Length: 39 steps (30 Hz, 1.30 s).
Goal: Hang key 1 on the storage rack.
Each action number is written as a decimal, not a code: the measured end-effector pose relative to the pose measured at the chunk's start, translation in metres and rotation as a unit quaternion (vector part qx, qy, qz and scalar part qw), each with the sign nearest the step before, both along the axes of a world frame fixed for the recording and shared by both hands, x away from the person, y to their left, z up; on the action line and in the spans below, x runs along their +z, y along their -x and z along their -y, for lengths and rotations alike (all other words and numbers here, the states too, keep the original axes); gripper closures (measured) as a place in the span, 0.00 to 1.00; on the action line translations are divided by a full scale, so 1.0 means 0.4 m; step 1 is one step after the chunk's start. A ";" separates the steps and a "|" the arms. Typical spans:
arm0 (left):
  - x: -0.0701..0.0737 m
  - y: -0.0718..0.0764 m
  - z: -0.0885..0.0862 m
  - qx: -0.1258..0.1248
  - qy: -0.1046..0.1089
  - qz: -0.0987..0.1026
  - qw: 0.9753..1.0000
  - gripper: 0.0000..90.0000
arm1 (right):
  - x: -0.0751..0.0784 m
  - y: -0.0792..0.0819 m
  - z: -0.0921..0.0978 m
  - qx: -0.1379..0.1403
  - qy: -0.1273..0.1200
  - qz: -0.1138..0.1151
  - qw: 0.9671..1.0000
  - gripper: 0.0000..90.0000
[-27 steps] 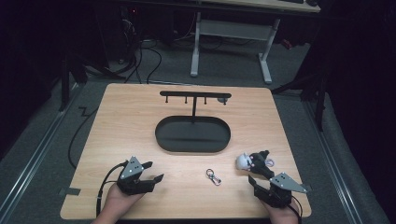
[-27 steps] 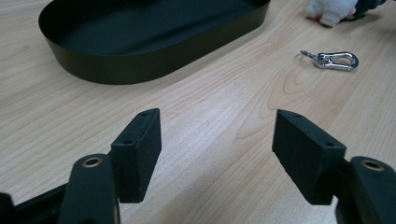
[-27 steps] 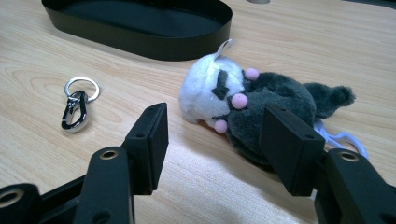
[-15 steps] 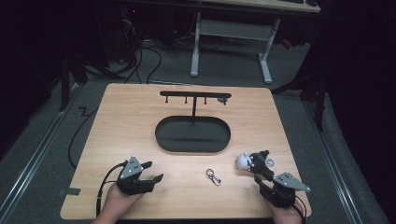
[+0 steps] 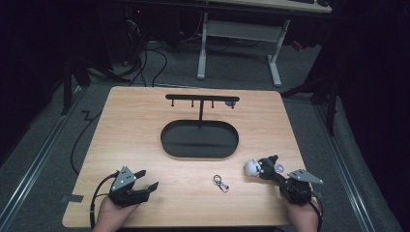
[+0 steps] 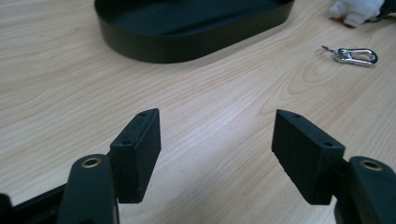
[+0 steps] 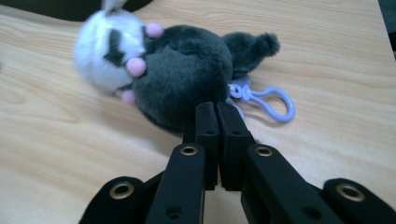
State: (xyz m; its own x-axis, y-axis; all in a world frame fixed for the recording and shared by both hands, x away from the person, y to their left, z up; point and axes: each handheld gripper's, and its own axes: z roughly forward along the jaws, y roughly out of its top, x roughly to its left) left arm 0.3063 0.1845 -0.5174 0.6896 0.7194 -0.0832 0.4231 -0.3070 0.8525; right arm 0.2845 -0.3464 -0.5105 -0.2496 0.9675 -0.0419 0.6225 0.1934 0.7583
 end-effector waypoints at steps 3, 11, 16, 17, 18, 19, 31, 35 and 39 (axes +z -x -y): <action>-0.002 0.016 -0.019 0.012 -0.001 -0.001 1.000 0.37 | 0.000 -0.038 -0.005 0.001 0.008 -0.002 1.000 0.96; -0.006 0.050 -0.053 0.036 -0.004 -0.005 0.999 0.37 | -0.004 -0.161 -0.023 0.023 0.003 -0.001 1.000 0.93; -0.006 0.052 -0.053 0.036 -0.008 -0.004 0.999 0.37 | 0.004 -0.163 -0.026 0.022 -0.004 0.003 1.000 0.90; -0.005 0.049 -0.050 0.034 -0.009 -0.003 0.999 0.37 | 0.019 -0.144 -0.030 0.027 -0.008 0.012 1.000 0.86; -0.004 0.047 -0.048 0.032 -0.009 -0.003 0.999 0.37 | 0.027 -0.131 -0.033 0.032 -0.015 0.017 0.999 0.85; -0.004 0.045 -0.045 0.031 -0.008 -0.003 0.999 0.37 | 0.034 -0.118 -0.037 0.037 -0.020 0.024 0.999 0.85; -0.002 0.025 -0.014 0.010 -0.013 0.000 1.000 0.37 | 0.040 -0.045 -0.242 0.167 -0.047 0.025 0.985 0.84; 0.002 0.023 -0.011 0.005 -0.011 0.002 1.000 0.37 | 0.010 -0.080 -0.258 0.146 -0.020 0.002 0.989 0.84; 0.007 0.013 -0.008 0.002 -0.004 0.002 1.000 0.37 | 0.009 -0.063 -0.210 0.114 -0.014 0.007 0.993 0.82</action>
